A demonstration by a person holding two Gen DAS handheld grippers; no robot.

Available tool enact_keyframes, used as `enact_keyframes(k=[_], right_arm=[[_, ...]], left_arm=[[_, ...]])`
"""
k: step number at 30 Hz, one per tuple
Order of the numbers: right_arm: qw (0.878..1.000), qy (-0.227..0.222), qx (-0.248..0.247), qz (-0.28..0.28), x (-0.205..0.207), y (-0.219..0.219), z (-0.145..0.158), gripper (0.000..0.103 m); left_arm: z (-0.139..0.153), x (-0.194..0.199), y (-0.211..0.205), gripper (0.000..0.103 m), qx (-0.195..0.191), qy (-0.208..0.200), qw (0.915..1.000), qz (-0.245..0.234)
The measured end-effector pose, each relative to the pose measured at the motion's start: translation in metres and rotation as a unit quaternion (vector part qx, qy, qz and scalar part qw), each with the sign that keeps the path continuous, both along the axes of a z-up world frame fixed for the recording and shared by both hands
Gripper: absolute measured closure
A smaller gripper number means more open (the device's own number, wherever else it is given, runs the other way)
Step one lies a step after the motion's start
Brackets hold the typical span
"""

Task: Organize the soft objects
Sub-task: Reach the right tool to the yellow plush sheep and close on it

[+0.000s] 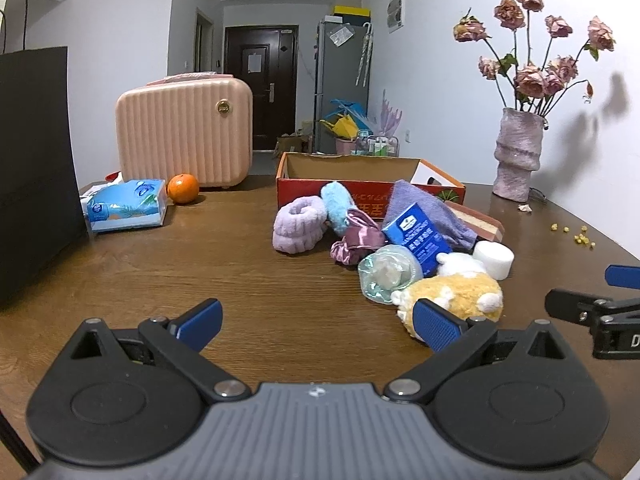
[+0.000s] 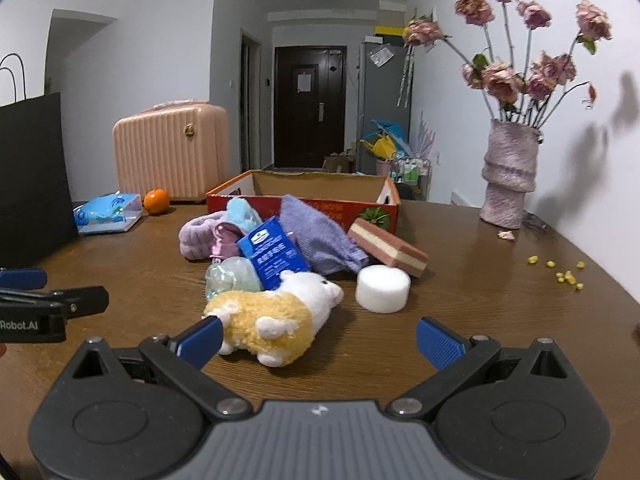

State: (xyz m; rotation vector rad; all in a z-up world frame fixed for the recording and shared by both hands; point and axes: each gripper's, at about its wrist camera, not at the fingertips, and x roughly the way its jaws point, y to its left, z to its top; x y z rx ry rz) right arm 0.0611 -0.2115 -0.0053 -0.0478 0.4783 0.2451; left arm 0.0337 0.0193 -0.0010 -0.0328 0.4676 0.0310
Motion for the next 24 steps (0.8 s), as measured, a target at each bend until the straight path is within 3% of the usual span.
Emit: enact_keyframes(k=[9, 24], right_arm=[[1.000, 0.023, -0.003, 0.018, 0.033, 0.032, -0.012, 0.000], [0.997, 0.081, -0.012, -0.009, 0.087, 0.076, -0.039, 0.000]], left_arm=[[-0.007, 0.010, 0.015, 0.000, -0.004, 0.004, 0.9999, 0.016], [-0.019, 0.021, 0.039, 0.000, -0.007, 0.010, 0.9991, 0.040]])
